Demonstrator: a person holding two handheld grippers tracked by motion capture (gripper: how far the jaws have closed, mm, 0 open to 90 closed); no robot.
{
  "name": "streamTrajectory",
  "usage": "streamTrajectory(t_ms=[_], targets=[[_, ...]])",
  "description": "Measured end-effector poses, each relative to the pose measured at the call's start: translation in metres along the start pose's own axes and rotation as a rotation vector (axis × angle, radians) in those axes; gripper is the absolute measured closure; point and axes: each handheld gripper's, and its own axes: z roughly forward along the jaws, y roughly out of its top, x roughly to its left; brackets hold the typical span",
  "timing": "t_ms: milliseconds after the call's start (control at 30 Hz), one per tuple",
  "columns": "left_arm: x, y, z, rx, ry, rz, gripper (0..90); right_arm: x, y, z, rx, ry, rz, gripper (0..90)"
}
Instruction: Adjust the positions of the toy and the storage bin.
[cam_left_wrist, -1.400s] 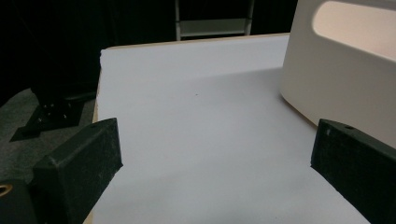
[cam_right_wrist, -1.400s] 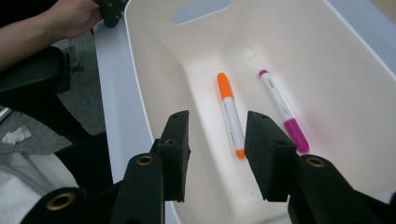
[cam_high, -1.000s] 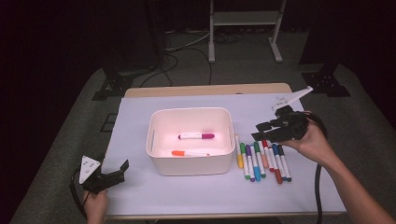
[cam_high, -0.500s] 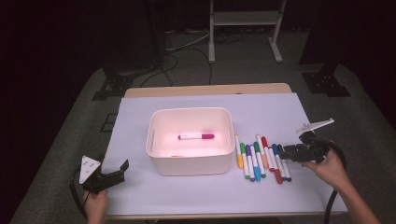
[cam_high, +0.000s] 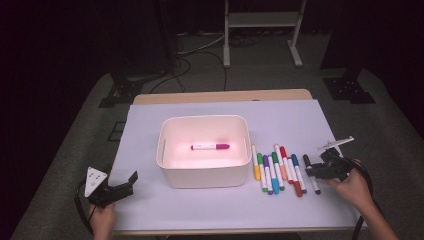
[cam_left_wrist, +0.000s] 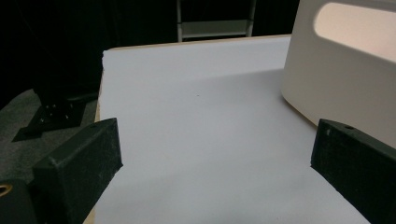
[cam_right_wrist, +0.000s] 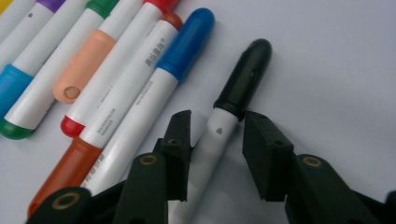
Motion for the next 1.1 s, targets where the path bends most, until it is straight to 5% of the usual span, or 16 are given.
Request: streamTrajectory(t_ms=[167, 300, 433, 600, 767, 1100], targets=[[0.000, 0.000, 0.000, 0.002, 0.002, 0.004, 0.5, -0.004, -0.010, -0.006, -0.009, -0.073, 0.012, 74.5], [0.000, 0.000, 0.000, 0.002, 0.003, 0.003, 0.5, -0.009, -0.013, -0.009, -0.009, -0.064, 0.043, 76.0], [0.000, 0.000, 0.000, 0.002, 0.004, 0.001, 0.5, -0.011, -0.015, -0.015, -0.003, -0.017, 0.055, 76.2], [0.000, 0.000, 0.000, 0.003, 0.006, 0.001, 0.5, -0.002, -0.004, -0.039, -0.070, 0.071, 0.044, 76.2], [0.000, 0.000, 0.000, 0.002, 0.004, -0.002, 0.5, 0.017, 0.022, -0.071, -0.150, 0.170, -0.019, 76.2], [0.000, 0.000, 0.000, 0.005, 0.000, -0.004, 0.5, 0.084, 0.097, -0.119, -0.243, 0.364, -0.268, 76.2]])
